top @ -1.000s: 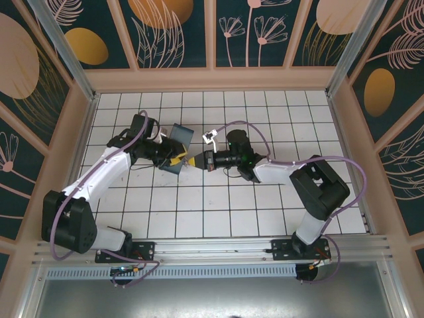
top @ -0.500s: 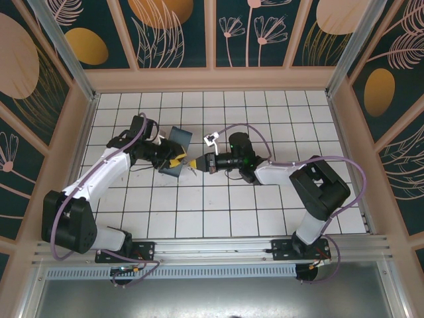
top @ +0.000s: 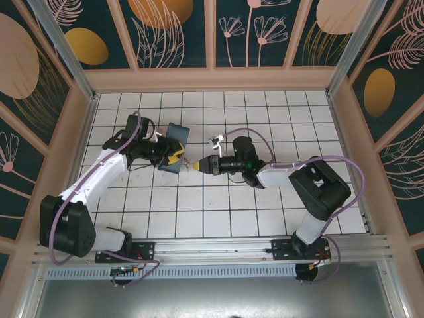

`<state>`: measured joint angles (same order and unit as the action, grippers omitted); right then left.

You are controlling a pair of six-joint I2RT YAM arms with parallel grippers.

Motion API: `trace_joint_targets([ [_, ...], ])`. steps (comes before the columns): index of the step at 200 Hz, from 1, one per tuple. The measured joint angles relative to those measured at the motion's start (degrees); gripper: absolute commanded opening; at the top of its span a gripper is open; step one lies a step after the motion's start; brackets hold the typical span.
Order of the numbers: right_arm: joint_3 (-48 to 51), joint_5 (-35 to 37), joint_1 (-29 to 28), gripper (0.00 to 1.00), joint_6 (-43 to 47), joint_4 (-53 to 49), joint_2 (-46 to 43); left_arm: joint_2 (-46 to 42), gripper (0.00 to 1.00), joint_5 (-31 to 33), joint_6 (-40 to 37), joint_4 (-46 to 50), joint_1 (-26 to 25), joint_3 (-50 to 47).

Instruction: Unlock the padlock with the key

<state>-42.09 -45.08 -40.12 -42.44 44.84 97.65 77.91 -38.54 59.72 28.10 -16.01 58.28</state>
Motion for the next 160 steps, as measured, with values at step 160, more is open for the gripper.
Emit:
trace_joint_targets([
  [160,-2.6,3.5,-2.6,0.34,-4.7,8.6,2.7,0.0,0.12,0.0,0.8,-1.1,0.0,0.0],
])
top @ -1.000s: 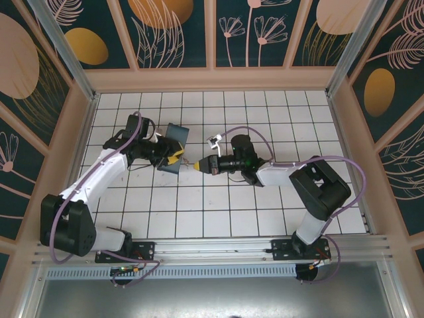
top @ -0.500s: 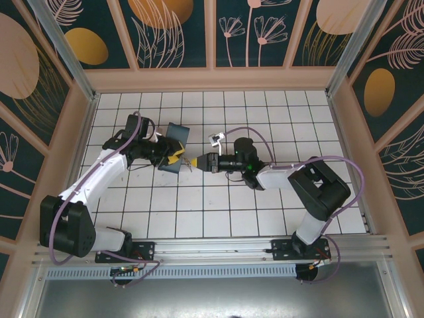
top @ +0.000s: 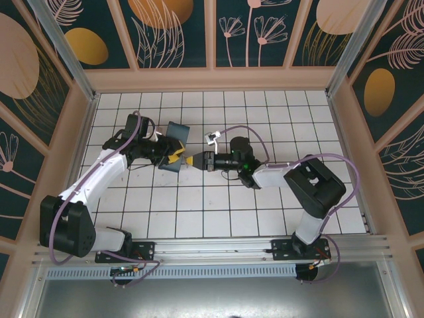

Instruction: Unlock the padlock with the key

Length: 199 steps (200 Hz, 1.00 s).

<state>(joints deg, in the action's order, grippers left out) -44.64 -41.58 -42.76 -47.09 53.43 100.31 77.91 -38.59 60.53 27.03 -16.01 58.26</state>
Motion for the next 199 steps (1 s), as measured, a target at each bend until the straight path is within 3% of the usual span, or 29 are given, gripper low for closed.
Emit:
trace_joint_targets([
  [81,-1.5,0.2,-0.3,0.30,-0.6,0.7,1.7,-0.3,0.12,-0.4,0.7,-0.3,0.0,-0.1],
  [120,-2.2,0.1,-0.5,0.14,-1.5,1.3,2.5,-0.8,0.12,-0.3,0.9,-0.5,0.0,-0.7],
  [143,-2.4,0.0,-0.6,0.00,-2.1,2.1,2.6,-0.8,0.12,0.0,0.9,-0.5,0.0,-0.7],
  [199,-2.1,-0.6,-0.3,0.00,-3.1,3.9,2.8,-0.8,0.13,0.0,0.8,0.3,0.0,-0.7],
])
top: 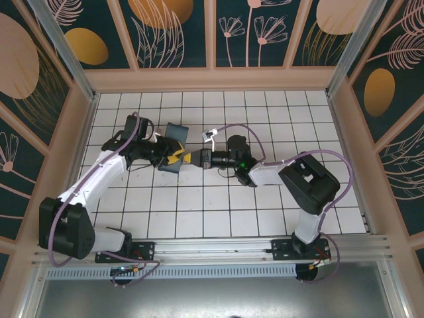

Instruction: Unlock the padlock with the key

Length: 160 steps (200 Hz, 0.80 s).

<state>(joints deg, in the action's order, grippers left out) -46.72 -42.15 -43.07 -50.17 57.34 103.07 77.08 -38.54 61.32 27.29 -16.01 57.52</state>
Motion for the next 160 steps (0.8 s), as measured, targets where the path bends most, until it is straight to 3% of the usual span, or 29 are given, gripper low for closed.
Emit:
trace_joint_targets([
  [55,2.9,-1.4,0.4,0.00,-2.6,4.9,0.0,0.0,0.13,-1.1,-0.2,1.3,-0.5,0.0],
  [71,2.9,-1.5,0.4,0.17,-2.9,5.0,0.0,0.0,0.13,-1.3,-0.2,1.3,-0.5,0.0],
  [160,2.8,-2.7,0.2,0.29,-2.7,2.2,0.1,0.0,0.13,-0.4,-0.1,0.4,-0.1,0.0],
])
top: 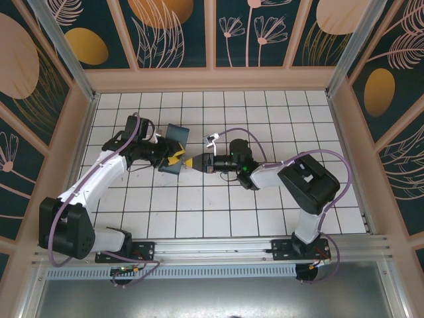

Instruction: Unlock the padlock with the key

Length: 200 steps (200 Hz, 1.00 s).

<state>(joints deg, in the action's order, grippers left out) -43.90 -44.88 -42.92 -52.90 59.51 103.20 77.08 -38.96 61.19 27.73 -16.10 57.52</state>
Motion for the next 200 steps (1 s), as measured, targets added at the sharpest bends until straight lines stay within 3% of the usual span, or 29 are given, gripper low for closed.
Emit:
trace_joint_targets([
  [49,-3.2,0.1,-0.3,0.27,0.1,-1.6,0.9,0.0,0.13,0.0,0.2,-0.9,0.0,0.0],
  [98,-4.3,0.9,-0.3,0.00,0.2,-1.9,1.9,0.0,0.13,0.5,0.2,-0.5,0.0,-0.1],
  [200,-1.5,-1.0,-0.3,0.00,-3.6,2.4,1.9,0.3,0.13,-0.2,-2.9,3.6,-0.2,0.5],
])
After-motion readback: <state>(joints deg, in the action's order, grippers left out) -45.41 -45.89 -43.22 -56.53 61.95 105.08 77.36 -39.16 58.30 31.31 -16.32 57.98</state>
